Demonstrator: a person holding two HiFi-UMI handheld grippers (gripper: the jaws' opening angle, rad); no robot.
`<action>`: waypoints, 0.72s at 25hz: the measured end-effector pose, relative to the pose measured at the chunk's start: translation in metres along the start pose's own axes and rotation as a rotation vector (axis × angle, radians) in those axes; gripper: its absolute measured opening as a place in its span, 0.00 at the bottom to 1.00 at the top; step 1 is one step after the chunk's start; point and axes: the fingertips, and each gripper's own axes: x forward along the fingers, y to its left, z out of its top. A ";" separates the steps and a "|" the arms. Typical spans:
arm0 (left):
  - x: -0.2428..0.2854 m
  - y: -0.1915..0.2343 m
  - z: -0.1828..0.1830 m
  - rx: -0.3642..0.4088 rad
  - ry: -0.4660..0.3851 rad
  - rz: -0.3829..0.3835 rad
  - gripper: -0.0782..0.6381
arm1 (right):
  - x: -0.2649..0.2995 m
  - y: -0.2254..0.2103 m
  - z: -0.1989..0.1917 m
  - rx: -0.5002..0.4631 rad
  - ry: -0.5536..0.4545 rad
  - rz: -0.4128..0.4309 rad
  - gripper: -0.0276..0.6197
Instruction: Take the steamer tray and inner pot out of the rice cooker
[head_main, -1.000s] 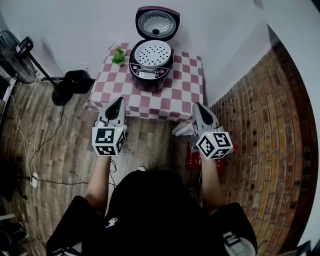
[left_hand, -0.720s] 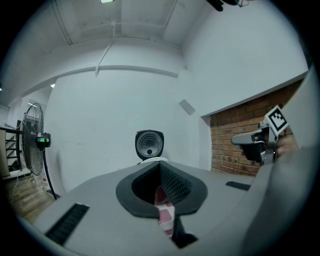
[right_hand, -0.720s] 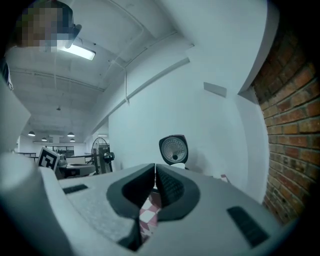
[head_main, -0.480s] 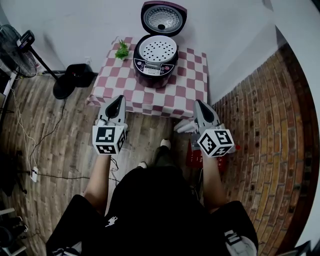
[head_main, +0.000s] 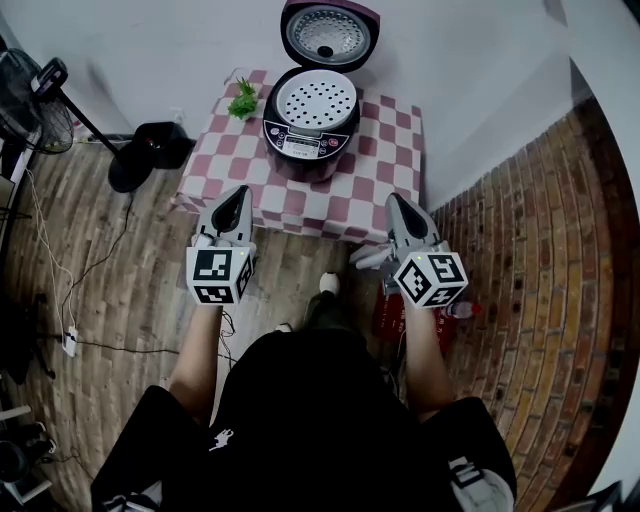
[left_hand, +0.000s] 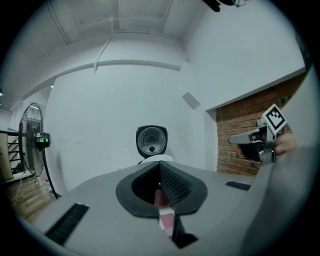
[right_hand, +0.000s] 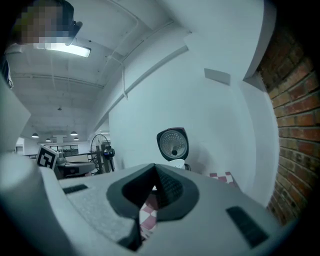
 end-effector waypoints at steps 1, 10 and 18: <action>0.007 -0.001 0.001 0.003 0.000 0.000 0.11 | 0.005 -0.006 0.000 0.000 0.001 0.001 0.05; 0.081 -0.003 0.007 0.004 0.015 0.019 0.11 | 0.065 -0.059 0.001 -0.010 0.045 0.043 0.05; 0.148 -0.010 0.014 -0.008 0.045 0.065 0.11 | 0.125 -0.113 -0.004 0.016 0.115 0.110 0.05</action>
